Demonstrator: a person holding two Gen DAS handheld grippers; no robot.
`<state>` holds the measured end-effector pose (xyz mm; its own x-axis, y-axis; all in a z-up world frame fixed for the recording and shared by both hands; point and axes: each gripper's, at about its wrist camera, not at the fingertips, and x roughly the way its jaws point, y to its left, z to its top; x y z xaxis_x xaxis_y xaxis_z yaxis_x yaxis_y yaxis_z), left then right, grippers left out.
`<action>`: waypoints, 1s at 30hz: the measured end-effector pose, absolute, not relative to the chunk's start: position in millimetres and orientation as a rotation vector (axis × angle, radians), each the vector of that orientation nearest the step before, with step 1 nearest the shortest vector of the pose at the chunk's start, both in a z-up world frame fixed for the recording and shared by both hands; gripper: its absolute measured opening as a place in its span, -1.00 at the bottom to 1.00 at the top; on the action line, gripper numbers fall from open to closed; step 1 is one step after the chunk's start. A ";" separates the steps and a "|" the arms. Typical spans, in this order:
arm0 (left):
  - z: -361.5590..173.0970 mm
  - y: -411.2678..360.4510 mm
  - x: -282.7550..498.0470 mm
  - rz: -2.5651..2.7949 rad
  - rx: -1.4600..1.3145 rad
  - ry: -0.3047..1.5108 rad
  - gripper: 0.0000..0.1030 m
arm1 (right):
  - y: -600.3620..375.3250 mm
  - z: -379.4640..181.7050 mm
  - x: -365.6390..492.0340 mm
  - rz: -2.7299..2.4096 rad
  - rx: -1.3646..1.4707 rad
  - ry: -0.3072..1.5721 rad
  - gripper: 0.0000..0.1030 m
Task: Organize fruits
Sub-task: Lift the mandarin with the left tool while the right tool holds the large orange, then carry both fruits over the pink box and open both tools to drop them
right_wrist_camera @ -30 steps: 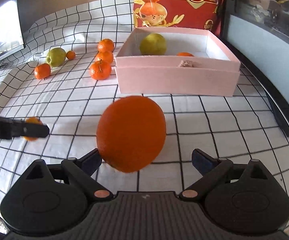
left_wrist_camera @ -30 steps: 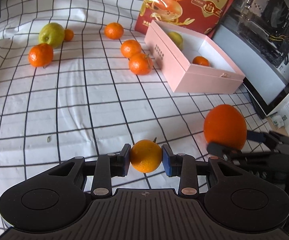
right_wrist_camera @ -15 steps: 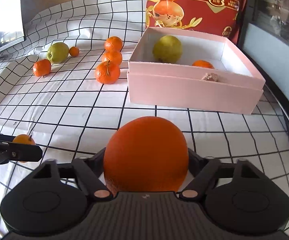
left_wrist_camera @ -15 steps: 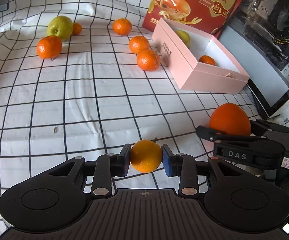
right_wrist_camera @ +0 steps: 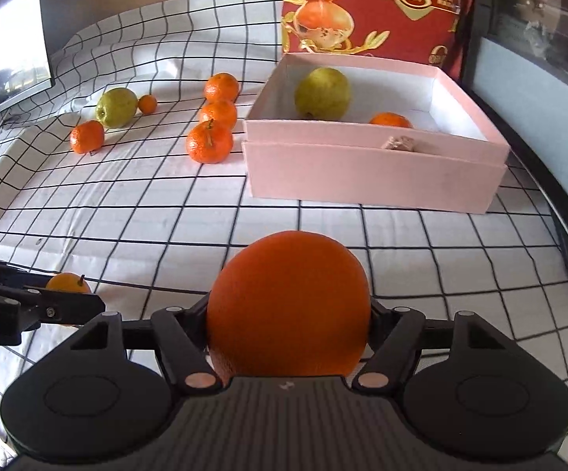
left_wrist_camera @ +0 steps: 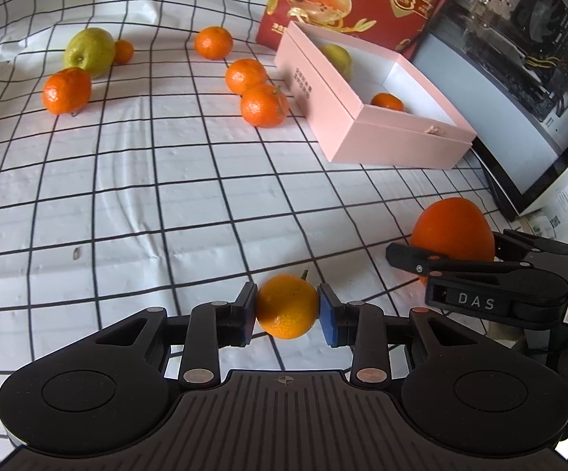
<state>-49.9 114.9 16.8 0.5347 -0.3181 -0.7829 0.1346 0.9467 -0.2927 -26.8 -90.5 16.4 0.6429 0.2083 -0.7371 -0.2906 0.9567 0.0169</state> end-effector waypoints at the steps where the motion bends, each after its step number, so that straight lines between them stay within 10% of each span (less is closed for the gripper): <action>1: 16.7 113.8 -49.7 -0.275 -0.204 0.972 -0.27 | -93.7 16.4 -27.4 0.276 -0.104 0.825 0.39; 30: 112.8 18.1 121.6 -0.404 -0.186 0.773 -0.27 | -148.1 175.5 116.6 0.265 -0.120 0.575 0.39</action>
<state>121.6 18.1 112.8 0.6445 -0.4195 -0.6393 0.2853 0.9076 -0.3080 116.6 -148.1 175.5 0.8063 0.2138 -0.5515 -0.2804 0.9591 -0.0382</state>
